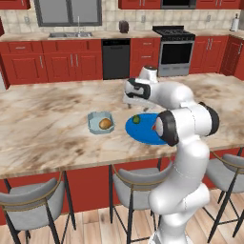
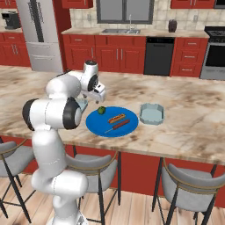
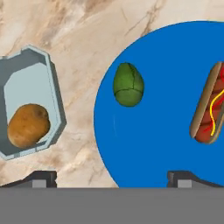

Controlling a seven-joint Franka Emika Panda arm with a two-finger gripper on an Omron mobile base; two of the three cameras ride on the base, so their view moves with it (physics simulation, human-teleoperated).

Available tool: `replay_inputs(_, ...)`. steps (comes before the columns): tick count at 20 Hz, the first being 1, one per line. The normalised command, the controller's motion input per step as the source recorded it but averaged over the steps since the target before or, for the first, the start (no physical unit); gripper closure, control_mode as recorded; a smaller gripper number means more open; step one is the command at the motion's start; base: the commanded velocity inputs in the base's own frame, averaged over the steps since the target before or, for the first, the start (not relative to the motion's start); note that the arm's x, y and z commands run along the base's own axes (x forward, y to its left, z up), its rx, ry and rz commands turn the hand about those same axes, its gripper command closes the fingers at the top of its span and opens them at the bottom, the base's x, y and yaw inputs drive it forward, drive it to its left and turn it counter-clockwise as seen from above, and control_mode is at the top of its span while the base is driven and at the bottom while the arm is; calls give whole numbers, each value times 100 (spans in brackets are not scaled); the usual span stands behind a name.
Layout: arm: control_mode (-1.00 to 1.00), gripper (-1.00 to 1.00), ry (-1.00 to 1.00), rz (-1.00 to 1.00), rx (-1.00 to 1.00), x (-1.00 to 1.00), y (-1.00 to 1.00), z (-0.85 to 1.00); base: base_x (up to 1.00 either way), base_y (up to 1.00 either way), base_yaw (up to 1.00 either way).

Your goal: Place one cooked food and one vegetable from the large plate to each tupperware container.

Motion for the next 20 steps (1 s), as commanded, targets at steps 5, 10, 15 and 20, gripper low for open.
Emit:
replay_inputs(5,-100,-100,0,-24,-4,-99,-70,29,0,0,0)
replay_inputs(10,-100,-100,21,-26,-16,-4,-49,7,0,0,0)
replay_inputs(15,-100,-100,23,-13,4,29,-68,-11,0,0,0)
replay_inputs(20,-100,-100,6,0,17,26,-51,-4,0,0,0)
